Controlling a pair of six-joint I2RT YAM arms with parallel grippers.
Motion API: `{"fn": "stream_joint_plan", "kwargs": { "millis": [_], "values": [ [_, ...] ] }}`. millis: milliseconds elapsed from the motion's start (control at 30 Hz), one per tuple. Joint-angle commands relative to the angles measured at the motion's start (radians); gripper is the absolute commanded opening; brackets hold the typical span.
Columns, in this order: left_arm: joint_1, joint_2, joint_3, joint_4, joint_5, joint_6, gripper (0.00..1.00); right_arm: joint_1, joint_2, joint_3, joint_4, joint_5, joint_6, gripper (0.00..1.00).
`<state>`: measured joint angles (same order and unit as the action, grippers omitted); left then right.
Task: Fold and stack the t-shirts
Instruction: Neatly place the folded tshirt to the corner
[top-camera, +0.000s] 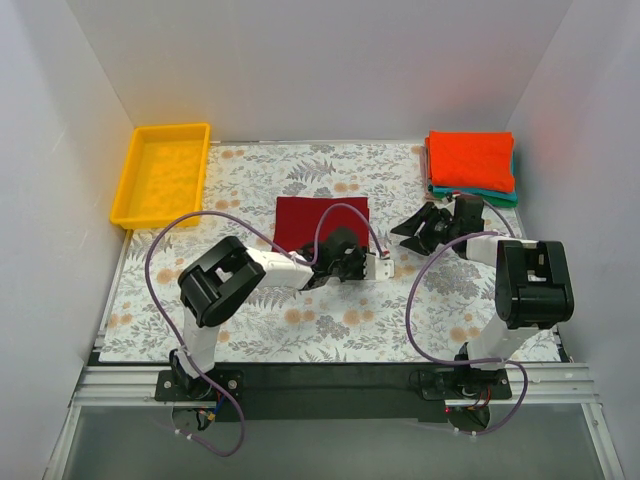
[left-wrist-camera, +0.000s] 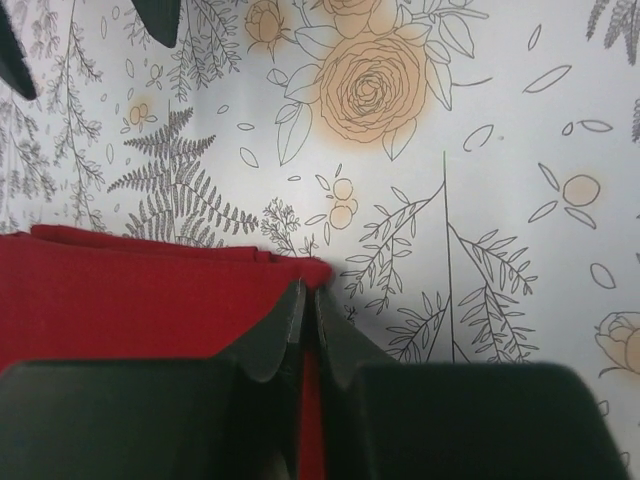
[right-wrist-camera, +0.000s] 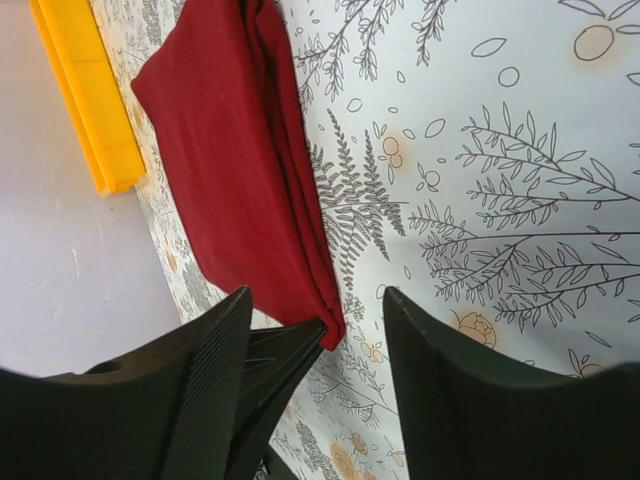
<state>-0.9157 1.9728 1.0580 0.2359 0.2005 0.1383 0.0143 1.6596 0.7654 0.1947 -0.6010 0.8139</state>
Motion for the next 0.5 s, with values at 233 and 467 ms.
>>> {"fn": "stream_joint_plan", "kwargs": {
  "millis": [233, 467],
  "values": [
    [0.070, -0.083, 0.143, -0.149, 0.169, -0.235, 0.00, 0.056, 0.100, 0.026, 0.130, -0.037, 0.109, 0.62],
    [0.104, -0.068, 0.200, -0.173, 0.203, -0.282, 0.00, 0.133, 0.158, 0.045, 0.199, -0.049, 0.177, 0.77]
  ]
}}
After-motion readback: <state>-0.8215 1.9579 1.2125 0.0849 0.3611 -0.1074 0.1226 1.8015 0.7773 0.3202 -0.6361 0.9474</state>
